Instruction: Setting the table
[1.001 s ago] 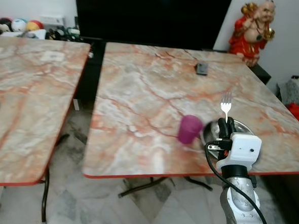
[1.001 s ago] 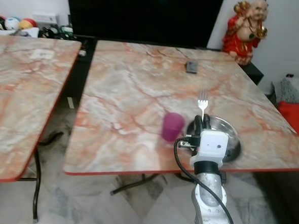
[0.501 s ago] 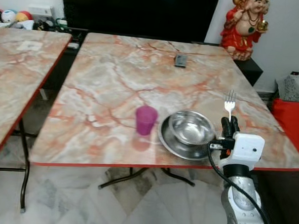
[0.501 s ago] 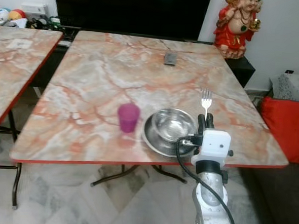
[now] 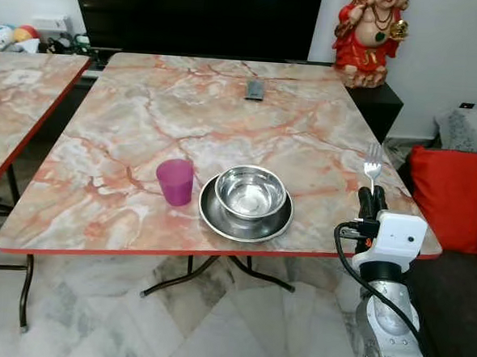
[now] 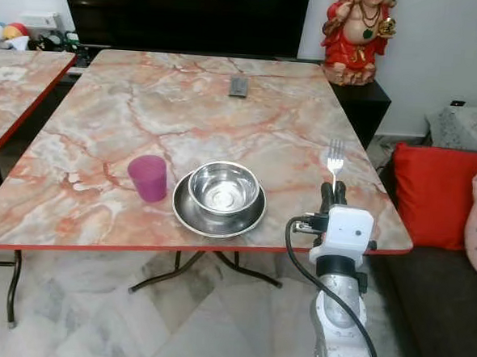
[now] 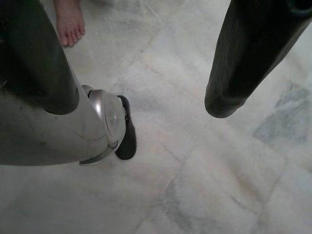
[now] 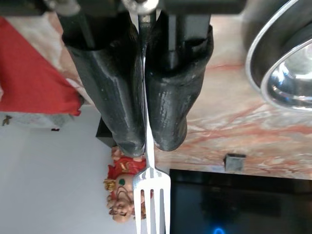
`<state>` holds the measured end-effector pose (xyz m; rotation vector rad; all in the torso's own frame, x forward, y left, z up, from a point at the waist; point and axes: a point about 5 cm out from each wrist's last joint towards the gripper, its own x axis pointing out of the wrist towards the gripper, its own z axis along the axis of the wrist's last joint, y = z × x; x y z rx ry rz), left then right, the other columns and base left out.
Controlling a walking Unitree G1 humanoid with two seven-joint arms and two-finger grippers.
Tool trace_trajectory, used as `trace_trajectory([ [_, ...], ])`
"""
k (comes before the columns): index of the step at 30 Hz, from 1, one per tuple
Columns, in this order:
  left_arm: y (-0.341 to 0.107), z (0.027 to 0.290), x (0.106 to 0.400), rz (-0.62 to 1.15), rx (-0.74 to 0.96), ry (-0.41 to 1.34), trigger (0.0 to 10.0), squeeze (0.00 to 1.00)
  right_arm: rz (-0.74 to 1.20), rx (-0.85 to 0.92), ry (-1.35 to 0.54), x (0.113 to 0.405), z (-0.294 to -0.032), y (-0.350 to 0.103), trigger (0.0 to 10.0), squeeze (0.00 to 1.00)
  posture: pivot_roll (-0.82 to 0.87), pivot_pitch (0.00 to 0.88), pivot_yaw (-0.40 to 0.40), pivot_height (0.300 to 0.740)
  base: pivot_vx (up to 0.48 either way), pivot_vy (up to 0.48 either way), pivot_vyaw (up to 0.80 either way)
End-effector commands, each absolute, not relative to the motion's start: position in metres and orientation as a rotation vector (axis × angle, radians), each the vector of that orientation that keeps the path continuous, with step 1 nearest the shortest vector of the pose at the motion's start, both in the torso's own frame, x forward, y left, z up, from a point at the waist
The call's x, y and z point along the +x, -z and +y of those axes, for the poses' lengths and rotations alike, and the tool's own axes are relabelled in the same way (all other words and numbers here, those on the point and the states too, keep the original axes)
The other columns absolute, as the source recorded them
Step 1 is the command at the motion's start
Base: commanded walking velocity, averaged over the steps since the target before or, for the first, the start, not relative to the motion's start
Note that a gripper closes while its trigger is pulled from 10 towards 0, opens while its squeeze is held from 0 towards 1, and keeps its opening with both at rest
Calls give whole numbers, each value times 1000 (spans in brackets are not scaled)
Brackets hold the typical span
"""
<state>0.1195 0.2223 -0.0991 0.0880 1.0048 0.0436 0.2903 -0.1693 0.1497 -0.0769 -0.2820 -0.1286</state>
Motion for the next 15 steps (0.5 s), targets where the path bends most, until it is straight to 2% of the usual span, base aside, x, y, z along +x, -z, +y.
trace_trajectory([
  [1, 102, 202, 126, 1009, 83, 8, 10000, 0, -275, -79, 117, 292, -168, -149, 10000, 0, -19, 94, -29, 740, 0, 0, 0],
  [9, 101, 184, 135, 993, 82, 22, 10000, 0, -265, -79, 98, 293, -164, -146, 10000, 0, -19, 88, -27, 740, 0, 0, 0],
  [12, 97, 198, 141, 978, 88, 6, 10000, 0, -262, -79, 91, 293, -162, -146, 10000, 0, -19, 88, -27, 740, 0, 0, 0],
  [13, 94, 213, 142, 972, 94, -9, 10000, 0, -261, -79, 86, 294, -161, -146, 10000, 0, -16, 84, -26, 740, 0, 0, 0],
  [15, 93, 223, 140, 972, 96, -18, 10000, 0, -261, -80, 84, 293, -161, -145, 10000, 0, -16, 84, -26, 740, 255, 0, 0],
])
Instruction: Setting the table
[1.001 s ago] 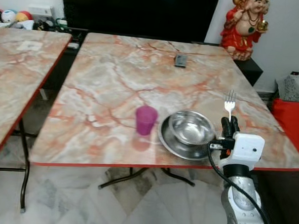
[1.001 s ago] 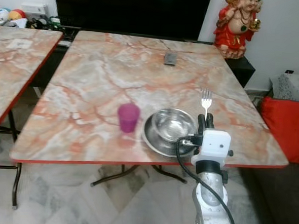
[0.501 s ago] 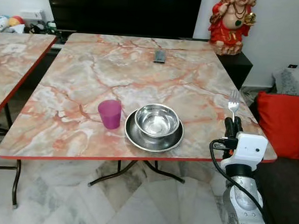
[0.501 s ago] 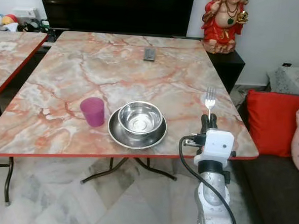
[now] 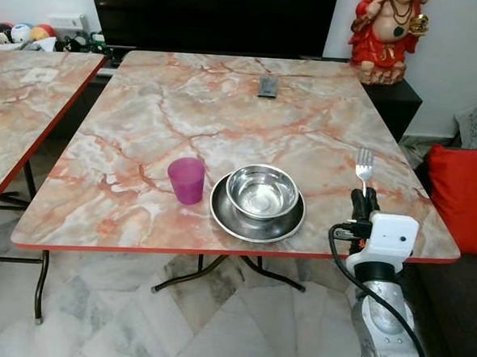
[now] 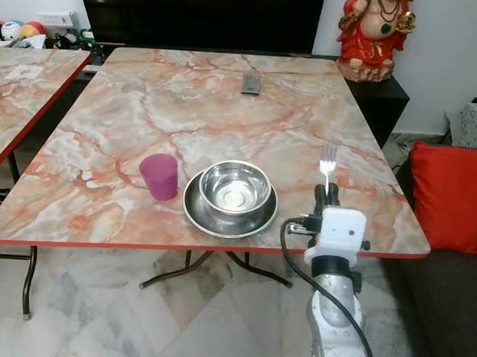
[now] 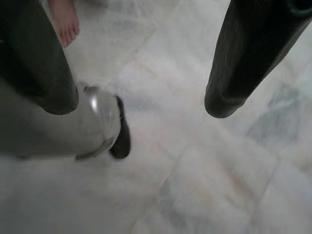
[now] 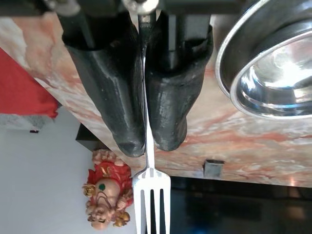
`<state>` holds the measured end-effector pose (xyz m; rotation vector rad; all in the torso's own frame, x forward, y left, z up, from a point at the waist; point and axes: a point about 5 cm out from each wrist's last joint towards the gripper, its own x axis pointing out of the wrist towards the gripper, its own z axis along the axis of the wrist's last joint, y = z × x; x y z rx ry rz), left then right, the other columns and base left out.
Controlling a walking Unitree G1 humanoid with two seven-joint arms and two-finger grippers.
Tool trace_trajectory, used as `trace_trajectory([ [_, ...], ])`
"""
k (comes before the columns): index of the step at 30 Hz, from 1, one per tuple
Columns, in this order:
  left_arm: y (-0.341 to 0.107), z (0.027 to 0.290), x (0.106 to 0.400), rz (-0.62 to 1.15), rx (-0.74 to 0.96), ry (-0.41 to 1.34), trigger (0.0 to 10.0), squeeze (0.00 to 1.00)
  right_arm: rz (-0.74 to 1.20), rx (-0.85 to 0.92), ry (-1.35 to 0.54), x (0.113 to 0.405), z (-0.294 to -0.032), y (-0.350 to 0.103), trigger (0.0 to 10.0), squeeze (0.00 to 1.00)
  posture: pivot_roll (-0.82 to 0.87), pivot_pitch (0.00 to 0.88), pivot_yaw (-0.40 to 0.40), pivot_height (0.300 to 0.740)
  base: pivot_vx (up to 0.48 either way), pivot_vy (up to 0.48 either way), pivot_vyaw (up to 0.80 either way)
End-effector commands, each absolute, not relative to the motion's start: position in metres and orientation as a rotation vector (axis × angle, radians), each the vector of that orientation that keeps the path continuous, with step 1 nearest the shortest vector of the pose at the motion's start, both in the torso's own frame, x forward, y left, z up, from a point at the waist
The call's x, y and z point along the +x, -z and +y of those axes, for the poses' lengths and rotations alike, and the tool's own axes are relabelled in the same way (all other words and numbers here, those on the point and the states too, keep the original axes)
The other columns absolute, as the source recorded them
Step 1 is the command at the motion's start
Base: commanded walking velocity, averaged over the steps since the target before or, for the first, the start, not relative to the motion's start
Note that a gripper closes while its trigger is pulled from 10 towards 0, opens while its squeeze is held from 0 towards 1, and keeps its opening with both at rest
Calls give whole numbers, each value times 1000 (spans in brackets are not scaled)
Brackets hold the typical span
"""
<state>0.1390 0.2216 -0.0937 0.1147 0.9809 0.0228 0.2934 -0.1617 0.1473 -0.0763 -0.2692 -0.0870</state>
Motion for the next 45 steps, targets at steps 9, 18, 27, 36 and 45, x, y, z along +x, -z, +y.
trace_trajectory([
  [9, 89, 260, 117, 992, 107, -55, 10000, 0, -253, -83, 75, 292, -160, -144, 10000, 0, -17, 89, -26, 740, 295, 0, 0],
  [18, 96, 248, 103, 1011, 99, -41, 10000, 0, -251, -77, 78, 293, -159, -143, 10000, 0, -13, 93, -27, 740, 310, 0, 0],
  [27, 100, 226, 111, 1015, 99, -16, 10000, 0, -229, -78, 88, 297, -160, -143, 10000, 0, -18, 100, -23, 740, 0, 0, 0],
  [36, 100, 219, 118, 1014, 105, -7, 10000, 0, -33, -16, 5, 327, -156, -127, 10000, 0, -20, 107, -10, 740, 0, 0, 0],
  [45, 101, 214, 122, 1018, 103, -8, 10000, 0, 235, 2, -16, 351, -153, -100, 10000, 0, -8, 116, -10, 740, 0, 0, 0],
])
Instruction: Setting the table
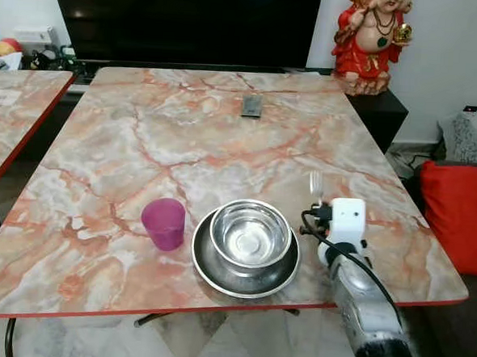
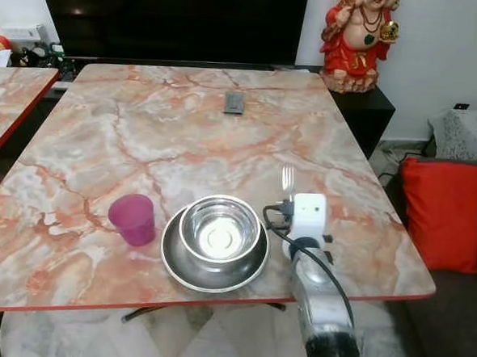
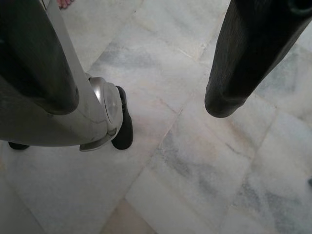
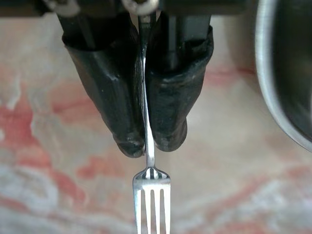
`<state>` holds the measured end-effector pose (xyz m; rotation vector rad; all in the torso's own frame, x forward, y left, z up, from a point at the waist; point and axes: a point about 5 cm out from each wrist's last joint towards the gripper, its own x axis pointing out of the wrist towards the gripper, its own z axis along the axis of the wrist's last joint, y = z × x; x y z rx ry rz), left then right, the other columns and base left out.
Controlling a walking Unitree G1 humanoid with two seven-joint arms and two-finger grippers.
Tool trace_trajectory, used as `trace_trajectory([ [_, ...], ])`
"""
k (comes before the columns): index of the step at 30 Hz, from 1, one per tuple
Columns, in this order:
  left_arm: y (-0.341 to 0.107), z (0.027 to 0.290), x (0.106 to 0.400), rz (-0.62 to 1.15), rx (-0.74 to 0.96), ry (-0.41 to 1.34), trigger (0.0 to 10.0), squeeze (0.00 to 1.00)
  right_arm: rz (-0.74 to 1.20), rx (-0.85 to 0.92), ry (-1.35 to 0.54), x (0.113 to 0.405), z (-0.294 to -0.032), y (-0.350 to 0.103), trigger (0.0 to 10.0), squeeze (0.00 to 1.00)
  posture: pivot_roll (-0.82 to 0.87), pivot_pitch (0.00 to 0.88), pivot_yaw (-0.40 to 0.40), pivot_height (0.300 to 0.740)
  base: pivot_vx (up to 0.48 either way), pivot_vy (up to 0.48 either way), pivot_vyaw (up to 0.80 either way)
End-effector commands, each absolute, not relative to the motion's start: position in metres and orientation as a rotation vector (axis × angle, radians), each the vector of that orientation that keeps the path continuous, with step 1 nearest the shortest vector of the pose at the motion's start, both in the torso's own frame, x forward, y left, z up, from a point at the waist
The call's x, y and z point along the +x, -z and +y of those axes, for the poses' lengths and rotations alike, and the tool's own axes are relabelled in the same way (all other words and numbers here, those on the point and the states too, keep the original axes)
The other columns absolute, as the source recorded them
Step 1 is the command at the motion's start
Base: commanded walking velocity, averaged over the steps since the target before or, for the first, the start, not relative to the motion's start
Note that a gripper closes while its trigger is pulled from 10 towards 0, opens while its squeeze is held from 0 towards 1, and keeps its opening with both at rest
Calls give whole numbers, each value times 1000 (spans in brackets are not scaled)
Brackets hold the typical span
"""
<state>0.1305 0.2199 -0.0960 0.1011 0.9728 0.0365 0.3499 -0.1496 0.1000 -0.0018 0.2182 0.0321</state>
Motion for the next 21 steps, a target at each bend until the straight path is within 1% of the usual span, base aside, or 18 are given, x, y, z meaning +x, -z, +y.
trace_trajectory([
  [1, 101, 215, 122, 1019, 103, -9, 10000, 0, 255, -12, -10, 354, -154, -98, 10000, 0, -7, 118, -10, 740, 0, 0, 0],
  [7, 100, 219, 123, 1023, 106, -15, 10000, 0, 271, -11, -1, 358, -156, -100, 10000, 0, -10, 119, -9, 740, 0, 0, 0],
  [12, 98, 219, 128, 1014, 108, -17, 10000, 0, 288, 1, -21, 359, -151, -96, 10000, 0, -7, 120, -8, 740, 0, 0, 0],
  [21, 98, 221, 128, 1011, 108, -18, 10000, 0, 289, 11, -50, 360, -144, -93, 10000, 0, 0, 117, -6, 740, 0, 0, 0],
])
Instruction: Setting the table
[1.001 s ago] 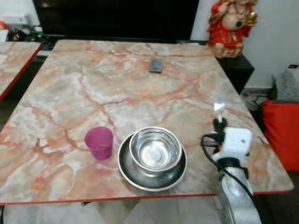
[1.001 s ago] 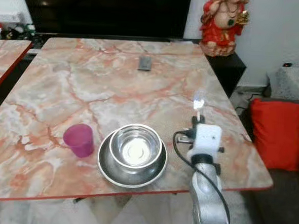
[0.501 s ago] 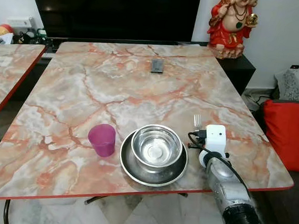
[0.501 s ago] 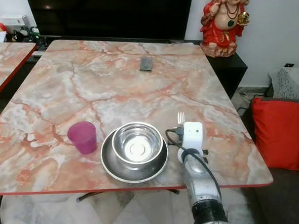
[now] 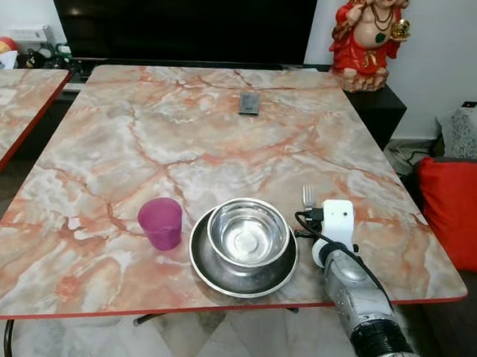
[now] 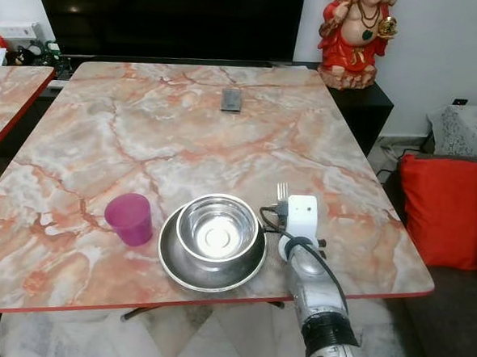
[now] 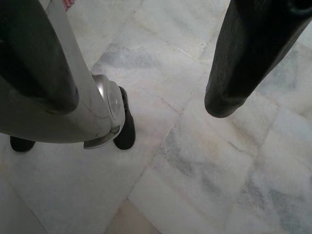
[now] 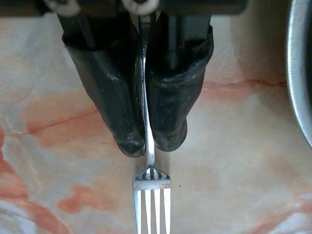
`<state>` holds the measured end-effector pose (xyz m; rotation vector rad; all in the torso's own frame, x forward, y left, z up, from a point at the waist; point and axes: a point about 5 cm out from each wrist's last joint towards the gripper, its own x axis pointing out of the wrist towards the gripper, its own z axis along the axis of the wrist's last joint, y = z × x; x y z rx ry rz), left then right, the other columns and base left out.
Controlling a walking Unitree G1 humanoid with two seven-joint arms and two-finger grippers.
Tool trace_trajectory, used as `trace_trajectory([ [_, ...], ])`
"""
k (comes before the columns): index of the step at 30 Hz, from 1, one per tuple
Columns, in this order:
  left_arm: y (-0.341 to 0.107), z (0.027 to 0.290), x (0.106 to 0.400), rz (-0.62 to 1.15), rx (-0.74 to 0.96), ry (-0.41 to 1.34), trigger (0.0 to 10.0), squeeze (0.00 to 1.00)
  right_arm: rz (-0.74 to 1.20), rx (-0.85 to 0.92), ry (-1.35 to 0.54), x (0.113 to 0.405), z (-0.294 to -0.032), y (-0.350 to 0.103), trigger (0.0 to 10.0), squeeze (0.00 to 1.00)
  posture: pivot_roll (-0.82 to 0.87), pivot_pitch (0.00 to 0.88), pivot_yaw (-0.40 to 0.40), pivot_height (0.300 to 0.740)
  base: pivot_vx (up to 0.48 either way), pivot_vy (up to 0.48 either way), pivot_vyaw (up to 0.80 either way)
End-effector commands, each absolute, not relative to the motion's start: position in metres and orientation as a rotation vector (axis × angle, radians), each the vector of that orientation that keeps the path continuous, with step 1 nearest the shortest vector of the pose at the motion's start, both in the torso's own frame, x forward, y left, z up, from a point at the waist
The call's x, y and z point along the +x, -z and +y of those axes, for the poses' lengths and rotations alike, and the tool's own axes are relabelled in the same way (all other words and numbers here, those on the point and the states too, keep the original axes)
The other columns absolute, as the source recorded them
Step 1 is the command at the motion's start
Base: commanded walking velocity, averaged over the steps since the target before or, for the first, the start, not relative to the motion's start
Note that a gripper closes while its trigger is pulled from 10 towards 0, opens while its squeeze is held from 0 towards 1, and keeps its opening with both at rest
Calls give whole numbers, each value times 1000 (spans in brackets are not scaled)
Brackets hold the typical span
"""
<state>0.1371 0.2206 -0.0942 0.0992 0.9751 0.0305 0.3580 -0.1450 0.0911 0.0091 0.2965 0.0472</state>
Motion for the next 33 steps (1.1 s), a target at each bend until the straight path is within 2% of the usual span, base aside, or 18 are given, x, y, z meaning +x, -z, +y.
trace_trajectory([
  [1, 98, 221, 127, 1011, 108, -19, 10000, 0, 290, 12, -50, 361, -144, -93, 10000, 0, 2, 116, -5, 740, 0, 0, 0],
  [14, 98, 211, 133, 1000, 110, -9, 10000, 0, 303, 44, -72, 362, -135, -86, 10000, 0, 11, 113, -3, 740, 0, 0, 0],
  [24, 92, 218, 147, 984, 116, -19, 10000, 0, 302, 43, -63, 362, -136, -84, 10000, 0, 17, 111, -3, 740, 0, 0, 0],
  [25, 92, 218, 147, 984, 116, -18, 10000, 0, 301, 41, -61, 363, -137, -84, 10000, 239, 15, 113, -4, 740, 0, 0, 0],
  [27, 92, 218, 146, 984, 116, -18, 10000, 0, 301, 40, -60, 363, -137, -84, 10000, 247, 15, 113, -4, 740, 0, 0, 0],
  [28, 93, 219, 144, 985, 116, -18, 10000, 0, 299, 39, -59, 363, -137, -84, 10000, 447, 14, 113, -4, 740, 0, 0, 0],
  [33, 94, 220, 141, 987, 115, -20, 10000, 0, 294, 40, -54, 363, -138, -85, 10000, 412, 15, 114, -5, 740, 0, 0, 0],
])
